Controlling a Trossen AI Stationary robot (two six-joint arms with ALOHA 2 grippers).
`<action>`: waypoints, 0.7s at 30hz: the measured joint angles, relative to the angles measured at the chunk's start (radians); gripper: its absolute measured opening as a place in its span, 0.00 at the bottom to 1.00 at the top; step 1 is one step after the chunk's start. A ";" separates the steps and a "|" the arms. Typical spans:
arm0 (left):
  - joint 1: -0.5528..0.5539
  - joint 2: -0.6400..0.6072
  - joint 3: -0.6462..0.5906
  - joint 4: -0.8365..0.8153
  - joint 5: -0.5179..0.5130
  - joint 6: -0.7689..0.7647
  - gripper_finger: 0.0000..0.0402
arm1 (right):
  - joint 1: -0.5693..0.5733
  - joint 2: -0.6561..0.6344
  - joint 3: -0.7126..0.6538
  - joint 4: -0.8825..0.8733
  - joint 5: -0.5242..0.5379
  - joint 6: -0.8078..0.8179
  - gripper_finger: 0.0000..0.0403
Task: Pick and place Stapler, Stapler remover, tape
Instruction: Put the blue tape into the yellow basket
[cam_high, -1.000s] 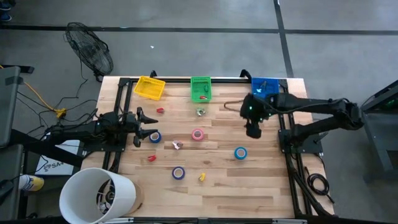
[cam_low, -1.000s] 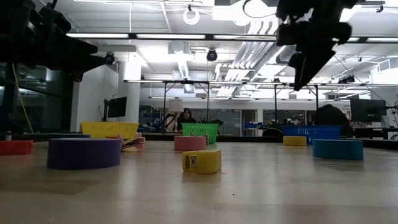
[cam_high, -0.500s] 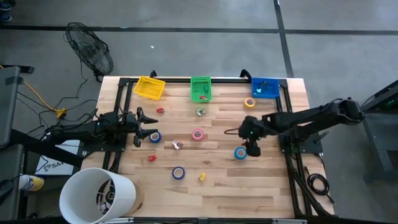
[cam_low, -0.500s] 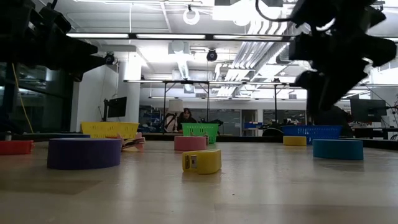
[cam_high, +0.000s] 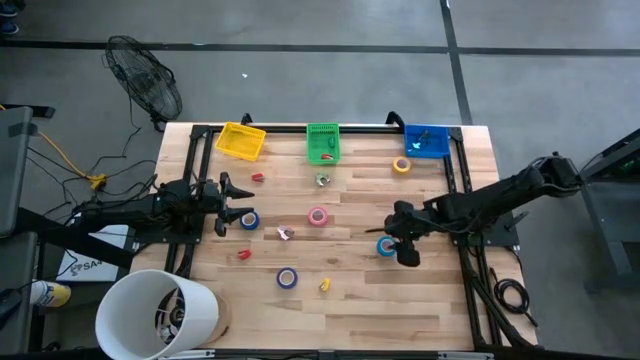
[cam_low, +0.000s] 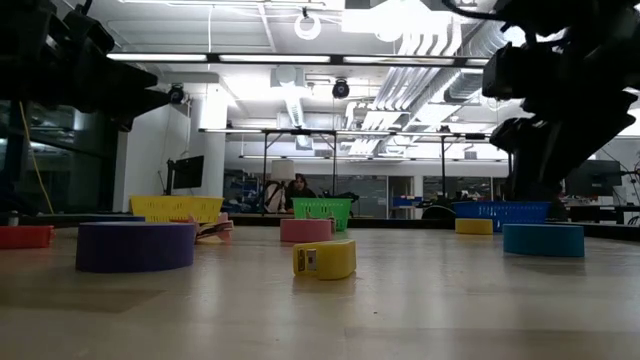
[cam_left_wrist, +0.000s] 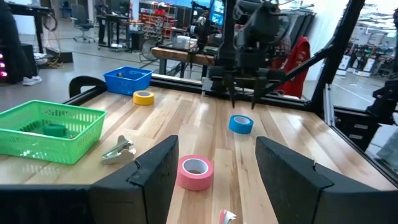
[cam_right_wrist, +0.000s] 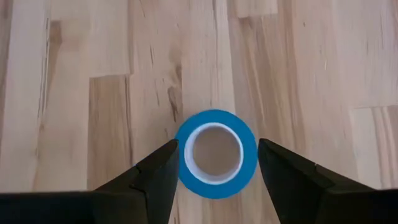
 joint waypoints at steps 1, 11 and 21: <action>0.000 0.000 0.000 0.000 -0.004 0.000 0.53 | 0.012 0.000 0.000 0.003 0.009 0.013 0.52; 0.000 0.000 0.000 0.000 -0.006 -0.003 0.53 | 0.125 0.013 0.000 0.041 0.089 0.105 0.52; 0.000 0.000 0.000 -0.001 -0.007 -0.017 0.53 | 0.172 0.161 0.000 0.105 0.118 0.134 0.52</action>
